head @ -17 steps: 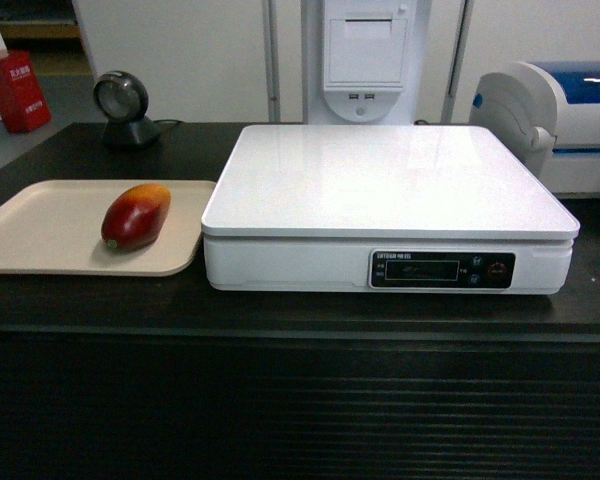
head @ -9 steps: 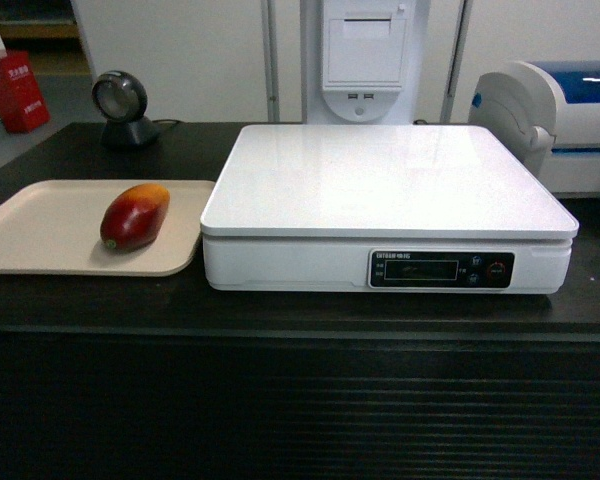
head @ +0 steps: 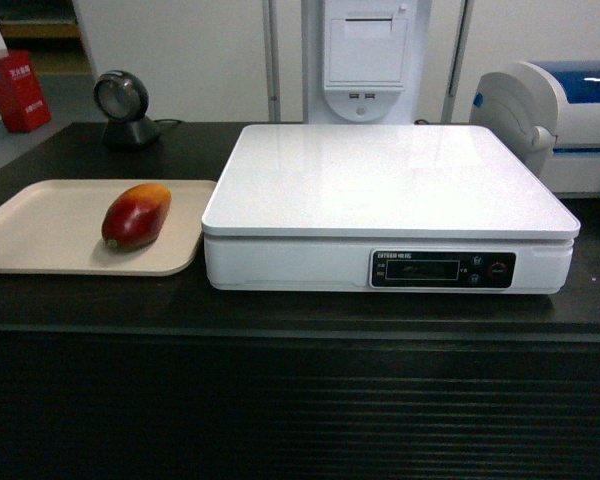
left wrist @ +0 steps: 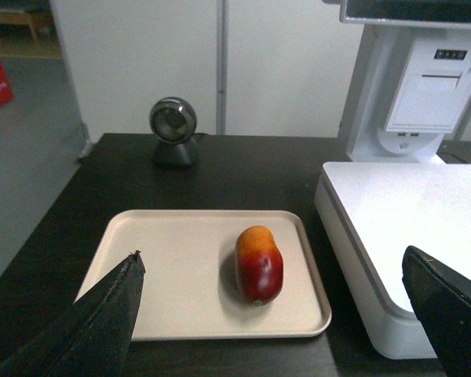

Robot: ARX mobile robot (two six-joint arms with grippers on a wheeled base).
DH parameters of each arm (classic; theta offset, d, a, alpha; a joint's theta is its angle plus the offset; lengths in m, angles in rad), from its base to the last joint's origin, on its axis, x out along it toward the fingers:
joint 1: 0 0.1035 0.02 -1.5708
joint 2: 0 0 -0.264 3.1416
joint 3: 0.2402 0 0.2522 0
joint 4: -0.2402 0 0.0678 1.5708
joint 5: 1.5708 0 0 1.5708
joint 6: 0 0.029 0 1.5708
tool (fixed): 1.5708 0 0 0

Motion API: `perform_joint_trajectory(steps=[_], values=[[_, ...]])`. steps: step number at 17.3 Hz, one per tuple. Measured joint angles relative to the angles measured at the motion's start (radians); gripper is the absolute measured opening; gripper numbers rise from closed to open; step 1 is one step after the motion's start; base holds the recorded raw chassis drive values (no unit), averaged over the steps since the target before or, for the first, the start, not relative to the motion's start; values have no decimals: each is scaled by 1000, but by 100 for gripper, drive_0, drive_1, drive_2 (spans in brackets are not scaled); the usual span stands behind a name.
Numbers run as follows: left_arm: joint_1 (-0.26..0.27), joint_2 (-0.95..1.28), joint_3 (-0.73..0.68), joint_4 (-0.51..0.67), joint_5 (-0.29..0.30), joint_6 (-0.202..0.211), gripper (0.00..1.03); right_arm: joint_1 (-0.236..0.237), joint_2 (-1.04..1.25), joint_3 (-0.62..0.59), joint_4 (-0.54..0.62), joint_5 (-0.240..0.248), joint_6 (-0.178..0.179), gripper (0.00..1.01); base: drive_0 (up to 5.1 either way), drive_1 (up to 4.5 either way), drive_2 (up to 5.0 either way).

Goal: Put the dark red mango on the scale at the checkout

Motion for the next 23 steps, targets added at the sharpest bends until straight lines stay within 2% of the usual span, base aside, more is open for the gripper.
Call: perform_joint_trajectory(steps=[2,5,9,15,18,23], values=[[-20,307,190,5,33,17,98,0,0,0,0,0,0,98,0,0,0],[-71,593,441,-112,70,23,98,0,0,0,0,0,0,98,0,0,0],[-108,831,708,-262,67,23,98,0,0,0,0,0,0,98,0,0,0],[-112,1013,964,-425,75,28,98,0,0,0,0,0,0,98,0,0,0],[-111,1064,1048,-494,90,29,98,0,0,0,0,0,0,98,0,0,0],[-115,1131,1088,-580,79,77,98,0,0,0,0,0,0,98,0,0,0]])
